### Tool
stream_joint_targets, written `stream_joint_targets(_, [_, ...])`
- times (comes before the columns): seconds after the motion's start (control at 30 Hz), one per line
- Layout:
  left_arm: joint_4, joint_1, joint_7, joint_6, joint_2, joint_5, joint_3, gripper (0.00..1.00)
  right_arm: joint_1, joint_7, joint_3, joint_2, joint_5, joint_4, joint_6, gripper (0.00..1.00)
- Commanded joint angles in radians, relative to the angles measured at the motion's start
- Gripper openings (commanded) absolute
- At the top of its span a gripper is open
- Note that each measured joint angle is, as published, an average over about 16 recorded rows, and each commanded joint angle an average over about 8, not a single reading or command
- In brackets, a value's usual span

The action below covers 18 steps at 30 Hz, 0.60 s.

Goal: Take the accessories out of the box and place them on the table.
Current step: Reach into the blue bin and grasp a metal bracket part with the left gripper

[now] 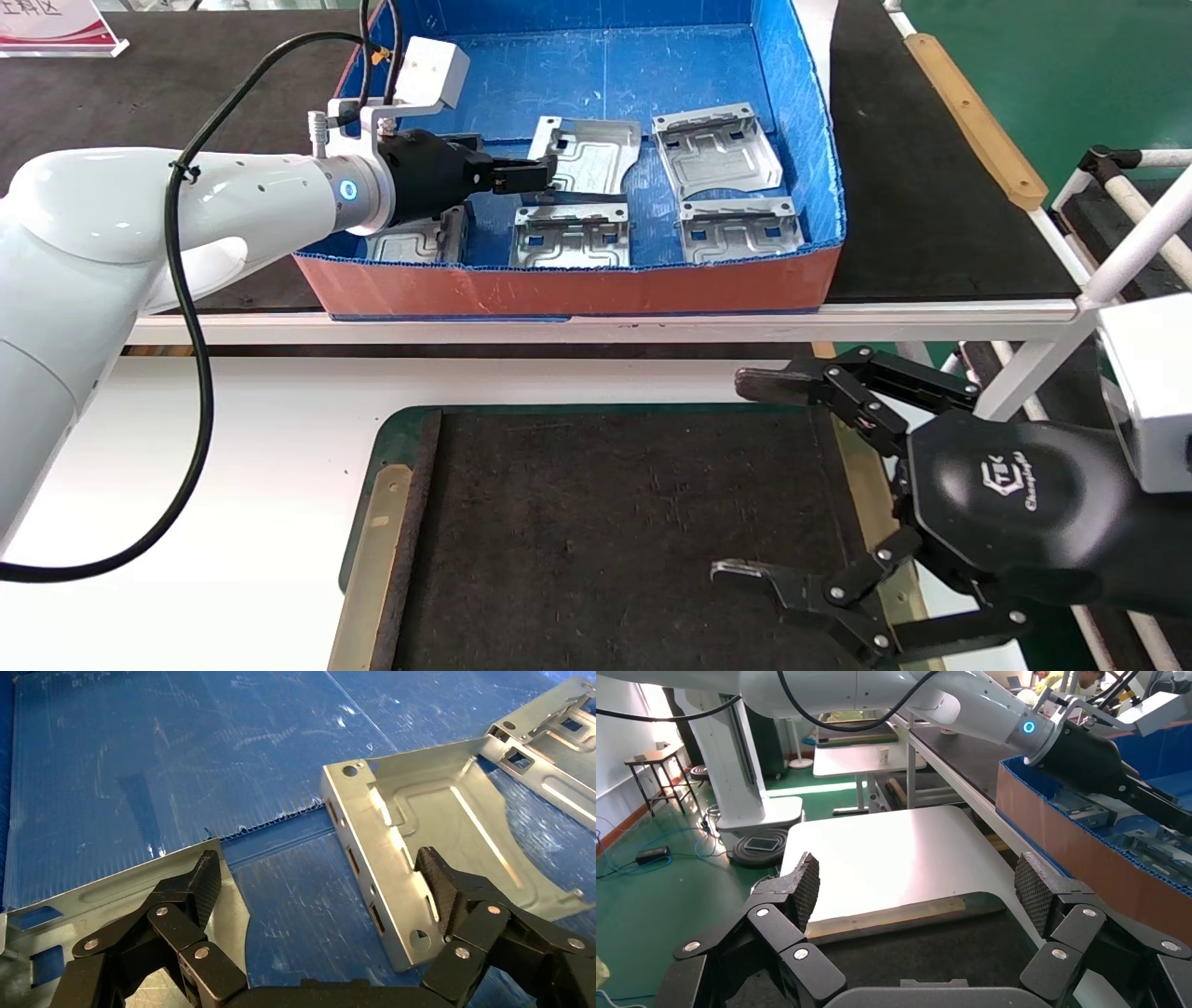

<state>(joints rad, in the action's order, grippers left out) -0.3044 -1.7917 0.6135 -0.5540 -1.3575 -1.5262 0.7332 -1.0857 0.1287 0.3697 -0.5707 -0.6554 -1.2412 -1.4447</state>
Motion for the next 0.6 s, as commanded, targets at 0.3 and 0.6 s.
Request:
stream_joint_targets(0.3, [-0.001,0.0,0.004,0.004,0.0,-0.001,0.004,0.0,0.0,0.0,0.0,0.0,0.0,0.0,0.0,0.0])
stream_joint_targets(0.6, [-0.001,0.0,0.001,-0.001,0.0,-0.002,0.001,0.0,0.0,0.0,0.0,0.0,0.0,0.0,0.0,0.0])
